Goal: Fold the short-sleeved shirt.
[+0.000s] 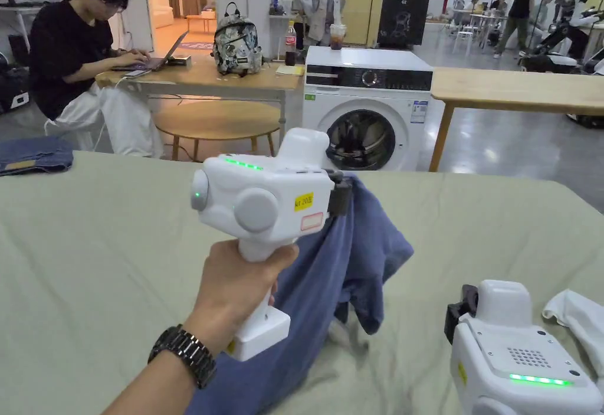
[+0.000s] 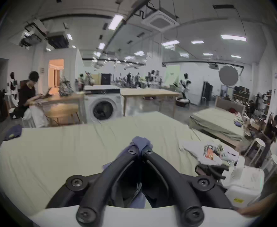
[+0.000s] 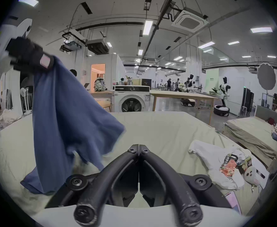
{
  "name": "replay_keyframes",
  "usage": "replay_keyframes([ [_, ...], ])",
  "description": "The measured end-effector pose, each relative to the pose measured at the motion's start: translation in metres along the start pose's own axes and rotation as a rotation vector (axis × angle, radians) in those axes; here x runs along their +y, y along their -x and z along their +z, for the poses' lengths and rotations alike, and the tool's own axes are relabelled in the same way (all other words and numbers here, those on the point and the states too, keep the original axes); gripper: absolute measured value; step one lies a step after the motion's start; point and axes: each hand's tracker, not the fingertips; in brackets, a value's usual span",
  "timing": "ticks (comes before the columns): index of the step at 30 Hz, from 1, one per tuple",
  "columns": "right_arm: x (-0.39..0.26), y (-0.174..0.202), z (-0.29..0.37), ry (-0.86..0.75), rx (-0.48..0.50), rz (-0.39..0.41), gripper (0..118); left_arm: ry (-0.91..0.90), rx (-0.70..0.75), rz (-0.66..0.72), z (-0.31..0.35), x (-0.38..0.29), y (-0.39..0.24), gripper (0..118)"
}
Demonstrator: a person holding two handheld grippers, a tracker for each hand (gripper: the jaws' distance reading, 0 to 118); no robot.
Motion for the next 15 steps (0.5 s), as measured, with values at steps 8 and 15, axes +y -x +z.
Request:
replay_keyframes([
  [8,-0.018,-0.025,0.003,0.042,-0.051,-0.008,0,0.195,-0.085,0.022,-0.043,-0.086,-0.031,1],
  [15,-0.016,-0.017,0.003,0.047,-0.034,-0.017,0,0.164,0.013,0.091,-0.021,-0.110,-0.017,50],
])
